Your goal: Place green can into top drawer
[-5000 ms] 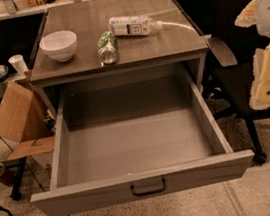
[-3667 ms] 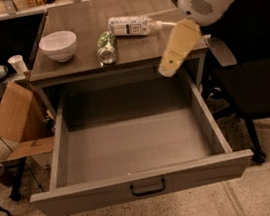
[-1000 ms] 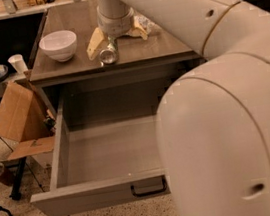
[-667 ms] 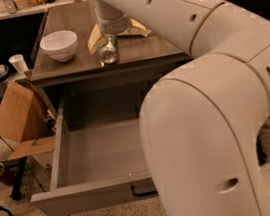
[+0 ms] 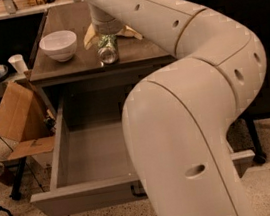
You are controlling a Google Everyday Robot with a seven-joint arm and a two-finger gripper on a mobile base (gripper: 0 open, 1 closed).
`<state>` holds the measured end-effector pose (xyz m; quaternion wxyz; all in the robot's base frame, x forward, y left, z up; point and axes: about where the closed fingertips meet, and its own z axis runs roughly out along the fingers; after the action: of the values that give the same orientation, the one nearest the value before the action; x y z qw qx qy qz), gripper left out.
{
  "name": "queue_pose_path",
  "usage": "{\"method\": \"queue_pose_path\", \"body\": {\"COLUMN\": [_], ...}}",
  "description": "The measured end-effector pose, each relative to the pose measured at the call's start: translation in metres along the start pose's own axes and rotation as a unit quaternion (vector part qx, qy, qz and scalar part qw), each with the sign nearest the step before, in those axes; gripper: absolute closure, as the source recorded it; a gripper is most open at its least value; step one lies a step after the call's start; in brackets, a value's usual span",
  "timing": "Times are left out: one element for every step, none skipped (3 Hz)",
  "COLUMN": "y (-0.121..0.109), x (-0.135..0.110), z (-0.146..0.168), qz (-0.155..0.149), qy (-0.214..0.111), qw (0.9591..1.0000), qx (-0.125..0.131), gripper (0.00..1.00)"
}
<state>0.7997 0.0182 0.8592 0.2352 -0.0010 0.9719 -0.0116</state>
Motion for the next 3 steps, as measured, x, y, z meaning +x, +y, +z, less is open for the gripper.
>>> {"method": "queue_pose_path", "body": {"y": [0.009, 0.010, 0.005], "x": [0.007, 0.009, 0.003], "z": [0.020, 0.024, 0.009], "qz": [0.018, 0.030, 0.039], "qy": [0.026, 0.036, 0.028], "qw": [0.9995, 0.9989, 0.9987], "qx": [-0.009, -0.005, 0.017], "gripper": [0.00, 0.16, 0.39]}}
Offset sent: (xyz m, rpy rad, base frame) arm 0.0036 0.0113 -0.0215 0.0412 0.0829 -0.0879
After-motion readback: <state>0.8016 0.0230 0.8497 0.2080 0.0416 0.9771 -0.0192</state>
